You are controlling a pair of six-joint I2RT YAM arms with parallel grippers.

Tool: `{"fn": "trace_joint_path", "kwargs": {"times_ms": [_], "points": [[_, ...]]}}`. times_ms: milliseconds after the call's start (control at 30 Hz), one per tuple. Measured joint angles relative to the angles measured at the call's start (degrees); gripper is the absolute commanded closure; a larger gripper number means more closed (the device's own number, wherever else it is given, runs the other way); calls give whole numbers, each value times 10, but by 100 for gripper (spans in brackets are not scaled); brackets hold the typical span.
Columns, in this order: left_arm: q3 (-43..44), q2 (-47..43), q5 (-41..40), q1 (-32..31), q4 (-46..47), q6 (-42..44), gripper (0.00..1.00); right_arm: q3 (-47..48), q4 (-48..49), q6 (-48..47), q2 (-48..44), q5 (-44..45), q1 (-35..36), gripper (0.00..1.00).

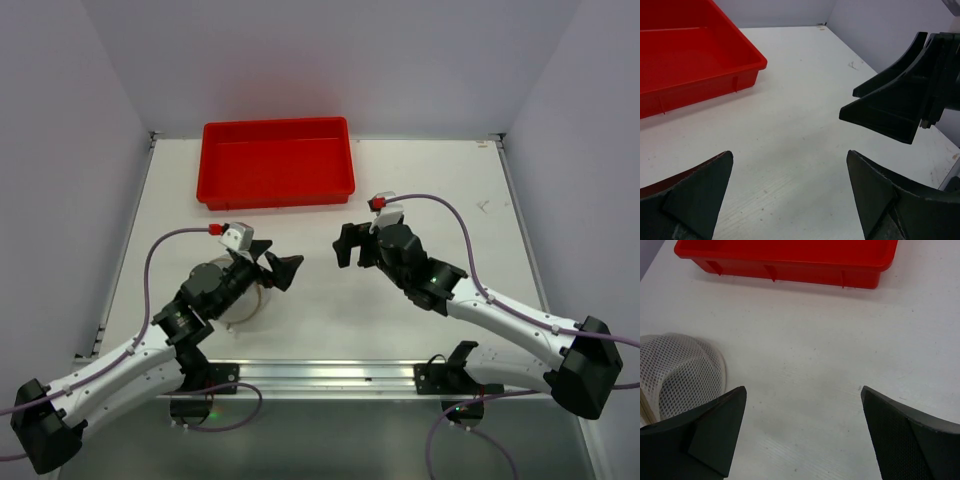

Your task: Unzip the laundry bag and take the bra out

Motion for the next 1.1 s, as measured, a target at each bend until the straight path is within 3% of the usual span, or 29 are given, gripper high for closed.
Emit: {"fn": "trace_joint_path", "kwargs": {"times_ms": [300,767,967,1100], "points": [[2,-9,-63,0,-18,-5,0,0,1,-7,0,-8,0,1],[230,35,-334,0,-423,-191,2,0,24,-25,31,-88,0,2],[198,9,-344,0,-485,-254,5,0,25,-25,35,-114,0,2],[163,48,-338,0,-481,-269,7,0,27,-25,36,-119,0,2]]}}
